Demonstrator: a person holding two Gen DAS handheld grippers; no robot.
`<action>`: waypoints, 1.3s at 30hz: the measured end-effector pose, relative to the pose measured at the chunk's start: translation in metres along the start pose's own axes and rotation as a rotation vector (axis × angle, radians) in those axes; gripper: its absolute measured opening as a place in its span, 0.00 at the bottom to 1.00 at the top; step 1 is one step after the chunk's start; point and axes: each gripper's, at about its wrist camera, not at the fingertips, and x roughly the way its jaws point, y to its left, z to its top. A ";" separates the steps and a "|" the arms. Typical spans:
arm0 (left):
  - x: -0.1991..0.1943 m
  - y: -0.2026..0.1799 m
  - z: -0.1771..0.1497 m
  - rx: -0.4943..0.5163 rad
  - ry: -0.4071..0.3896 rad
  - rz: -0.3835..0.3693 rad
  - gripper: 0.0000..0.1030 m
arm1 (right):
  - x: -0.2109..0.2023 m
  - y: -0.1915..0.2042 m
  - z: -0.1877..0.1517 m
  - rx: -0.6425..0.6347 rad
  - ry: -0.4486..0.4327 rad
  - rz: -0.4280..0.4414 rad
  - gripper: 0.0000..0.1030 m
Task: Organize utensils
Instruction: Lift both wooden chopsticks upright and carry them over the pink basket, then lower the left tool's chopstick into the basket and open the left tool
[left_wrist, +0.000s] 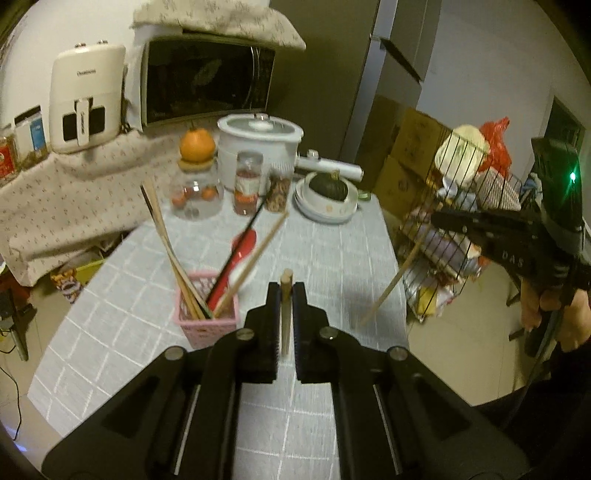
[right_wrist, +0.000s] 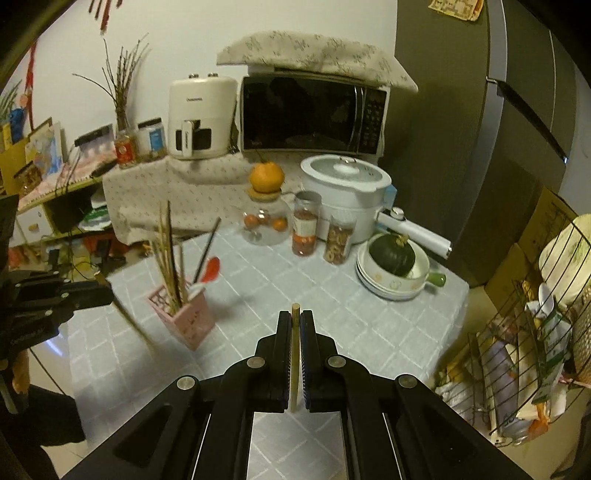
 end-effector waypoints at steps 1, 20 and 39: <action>-0.003 0.001 0.002 0.000 -0.012 0.002 0.05 | -0.003 0.002 0.002 -0.002 -0.009 0.006 0.04; -0.073 0.011 0.042 0.046 -0.172 0.067 0.05 | -0.038 0.039 0.046 0.012 -0.156 0.148 0.04; -0.033 0.042 0.047 0.023 -0.015 0.175 0.05 | -0.028 0.054 0.052 0.017 -0.153 0.188 0.04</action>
